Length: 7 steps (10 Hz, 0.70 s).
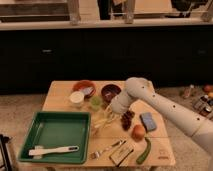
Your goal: Place banana in table surface
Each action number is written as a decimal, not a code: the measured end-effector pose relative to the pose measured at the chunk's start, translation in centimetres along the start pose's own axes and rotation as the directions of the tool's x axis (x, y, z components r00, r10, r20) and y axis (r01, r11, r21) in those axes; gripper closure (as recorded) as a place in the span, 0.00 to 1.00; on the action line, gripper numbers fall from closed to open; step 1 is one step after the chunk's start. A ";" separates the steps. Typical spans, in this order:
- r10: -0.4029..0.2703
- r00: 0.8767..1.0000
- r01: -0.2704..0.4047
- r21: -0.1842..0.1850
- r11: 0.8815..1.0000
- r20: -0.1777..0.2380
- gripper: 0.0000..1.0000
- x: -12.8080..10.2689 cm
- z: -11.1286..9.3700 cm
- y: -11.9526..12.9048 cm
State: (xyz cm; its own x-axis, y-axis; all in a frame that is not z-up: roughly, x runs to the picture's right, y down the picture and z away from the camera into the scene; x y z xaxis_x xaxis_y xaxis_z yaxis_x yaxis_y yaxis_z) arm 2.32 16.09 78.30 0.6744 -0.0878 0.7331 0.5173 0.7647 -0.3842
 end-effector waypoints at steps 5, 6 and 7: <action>0.001 0.999 -0.001 -0.003 1.000 0.036 1.00 0.2 1.0 1.9; -0.002 0.999 0.002 -0.006 1.000 0.045 1.00 0.2 1.3 2.1; -0.004 0.999 0.005 -0.014 1.000 0.054 1.00 0.1 1.7 2.4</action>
State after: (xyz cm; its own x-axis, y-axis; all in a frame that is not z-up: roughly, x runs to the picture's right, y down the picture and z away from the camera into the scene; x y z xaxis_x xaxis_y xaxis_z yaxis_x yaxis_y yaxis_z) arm 2.75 19.02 78.40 0.6428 -0.0562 0.7640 0.5277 0.7554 -0.3885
